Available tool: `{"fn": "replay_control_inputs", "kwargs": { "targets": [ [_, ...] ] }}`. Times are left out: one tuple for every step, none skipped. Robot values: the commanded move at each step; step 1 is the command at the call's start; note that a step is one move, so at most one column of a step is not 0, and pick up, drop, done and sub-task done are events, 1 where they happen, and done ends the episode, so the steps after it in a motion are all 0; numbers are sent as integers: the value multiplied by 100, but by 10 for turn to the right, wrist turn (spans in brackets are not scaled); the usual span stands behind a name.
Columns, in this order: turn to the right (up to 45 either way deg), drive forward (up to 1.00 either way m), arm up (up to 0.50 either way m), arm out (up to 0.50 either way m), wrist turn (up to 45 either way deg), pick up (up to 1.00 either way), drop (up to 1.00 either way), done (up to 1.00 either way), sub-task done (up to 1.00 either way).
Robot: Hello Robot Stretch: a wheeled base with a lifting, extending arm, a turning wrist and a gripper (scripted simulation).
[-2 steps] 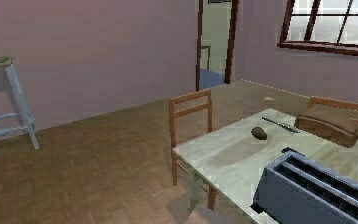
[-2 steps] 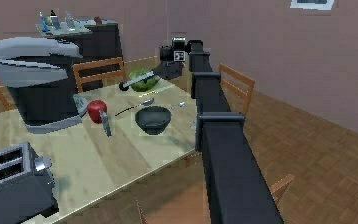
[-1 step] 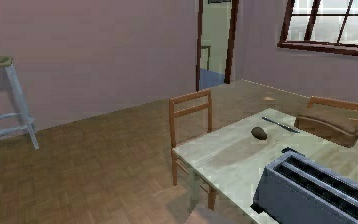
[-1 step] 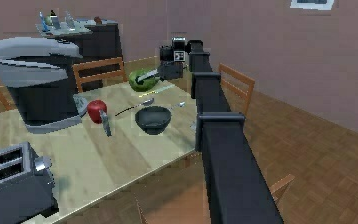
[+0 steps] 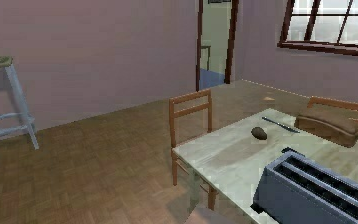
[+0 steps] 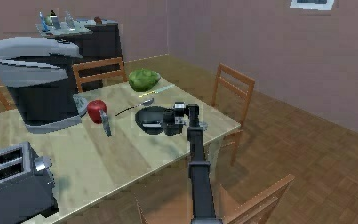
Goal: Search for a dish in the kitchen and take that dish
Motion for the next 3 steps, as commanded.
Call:
{"fn": "replay_control_inputs", "kwargs": {
  "targets": [
    [0, 0, 0, 0, 0, 100, 0, 0, 0],
    [0, 0, 10, 0, 0, 0, 0, 0, 0],
    [0, 0, 0, 0, 0, 0, 0, 100, 0]
  ]
}}
